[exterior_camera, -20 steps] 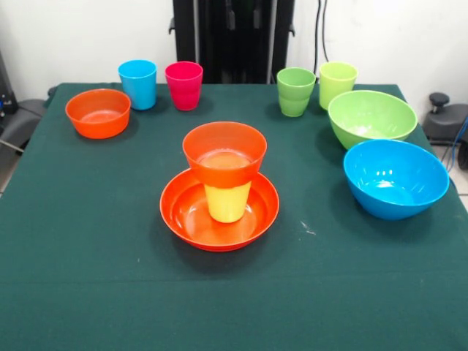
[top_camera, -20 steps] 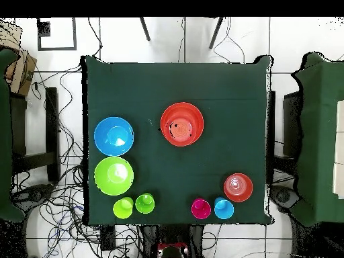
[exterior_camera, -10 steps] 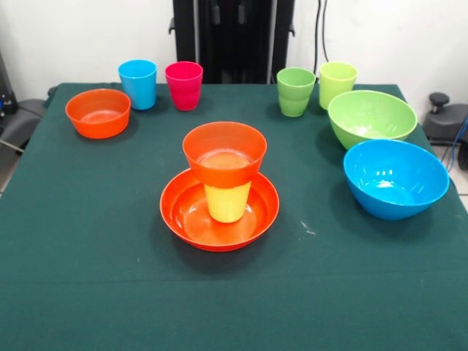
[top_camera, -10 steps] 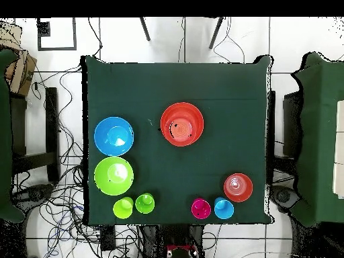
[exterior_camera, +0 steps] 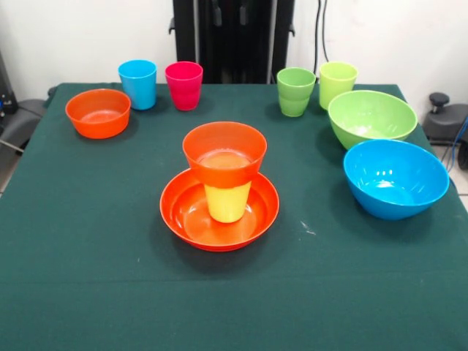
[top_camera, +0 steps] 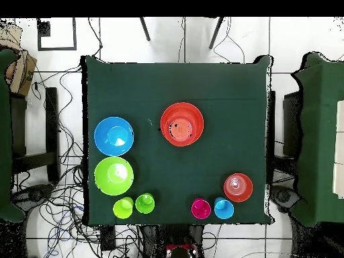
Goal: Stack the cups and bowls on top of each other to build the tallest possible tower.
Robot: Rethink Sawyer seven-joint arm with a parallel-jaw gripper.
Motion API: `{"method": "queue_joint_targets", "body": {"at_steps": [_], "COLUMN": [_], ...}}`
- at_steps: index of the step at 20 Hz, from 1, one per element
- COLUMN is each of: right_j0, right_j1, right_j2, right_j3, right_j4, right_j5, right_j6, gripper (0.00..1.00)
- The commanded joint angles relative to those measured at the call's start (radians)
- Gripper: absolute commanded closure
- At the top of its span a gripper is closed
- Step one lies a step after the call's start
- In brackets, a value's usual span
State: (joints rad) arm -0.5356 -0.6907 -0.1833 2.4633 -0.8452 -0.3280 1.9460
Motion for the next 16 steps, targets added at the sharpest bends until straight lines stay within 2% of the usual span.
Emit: {"method": "queue_joint_targets", "body": {"at_steps": [1,9,12,16], "right_j0": [0.036,0.071,0.073,0.053], "right_j1": [0.125,0.246,0.257,0.234], "right_j2": [0.092,0.044,0.050,0.066], "right_j3": [-0.195,-0.264,-0.276,-0.273], "right_j4": [-0.020,-0.006,-0.006,-0.021], "right_j5": [0.058,-0.043,-0.047,-0.017], "right_j6": [0.053,0.064,0.069,0.070], "gripper": [0.00,0.00,0.00,0.00]}}
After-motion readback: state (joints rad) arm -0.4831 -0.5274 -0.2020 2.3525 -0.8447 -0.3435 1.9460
